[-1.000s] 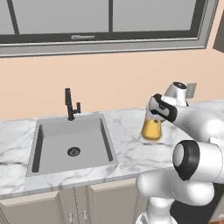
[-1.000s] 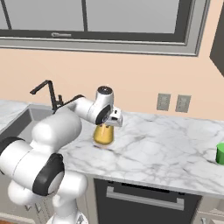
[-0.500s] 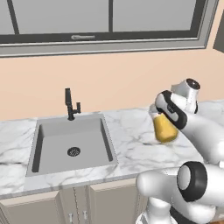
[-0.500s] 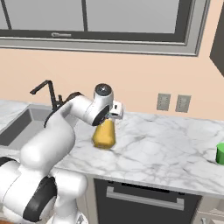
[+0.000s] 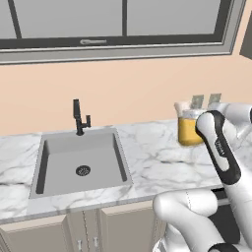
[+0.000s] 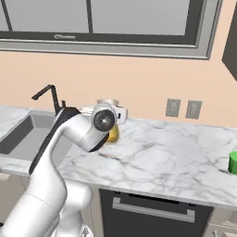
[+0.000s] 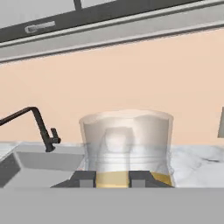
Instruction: Place the pitcher and cup on the dining counter for serving.
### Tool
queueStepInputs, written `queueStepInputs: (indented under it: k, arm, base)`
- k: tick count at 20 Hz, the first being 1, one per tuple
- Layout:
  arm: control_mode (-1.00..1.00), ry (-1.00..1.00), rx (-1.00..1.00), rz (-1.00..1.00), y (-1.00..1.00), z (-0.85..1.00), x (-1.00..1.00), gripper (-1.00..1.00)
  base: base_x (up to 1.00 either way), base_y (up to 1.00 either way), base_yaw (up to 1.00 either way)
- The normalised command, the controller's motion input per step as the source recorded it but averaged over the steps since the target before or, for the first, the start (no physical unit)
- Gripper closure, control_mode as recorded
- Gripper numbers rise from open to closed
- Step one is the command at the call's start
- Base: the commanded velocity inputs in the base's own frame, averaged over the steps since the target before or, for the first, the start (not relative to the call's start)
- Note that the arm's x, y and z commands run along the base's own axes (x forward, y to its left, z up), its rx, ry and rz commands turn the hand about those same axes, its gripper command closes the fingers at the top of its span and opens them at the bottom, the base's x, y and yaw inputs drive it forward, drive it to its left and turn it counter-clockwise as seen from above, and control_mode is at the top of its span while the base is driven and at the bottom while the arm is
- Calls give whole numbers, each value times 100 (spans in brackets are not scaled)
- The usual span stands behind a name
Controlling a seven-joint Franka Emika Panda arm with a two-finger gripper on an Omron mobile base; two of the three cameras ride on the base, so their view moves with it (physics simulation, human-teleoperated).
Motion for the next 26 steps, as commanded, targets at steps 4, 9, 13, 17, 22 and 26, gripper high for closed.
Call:
queueStepInputs:
  k: [4, 9, 13, 17, 22, 26]
  arm:
    - [-100, -68, 18, 6, 14, 79, -48, 100]
    - [-100, -42, 11, 3, 14, 22, -22, 100]
    - [-100, 0, 0, 0, 0, 0, 0, 100]
    - [-100, 0, 0, 3, 0, 0, 0, 100]
    - [100, 0, 0, 0, 0, 0, 0, 100]
    - [100, 0, 0, 0, 0, 0, 0, 100]
  base:
    - [0, 0, 0]
    - [0, 0, 0]
    - [0, 0, 0]
    - [0, 0, 0]
    - [-45, 0, 54]
    - [-57, 0, 94]
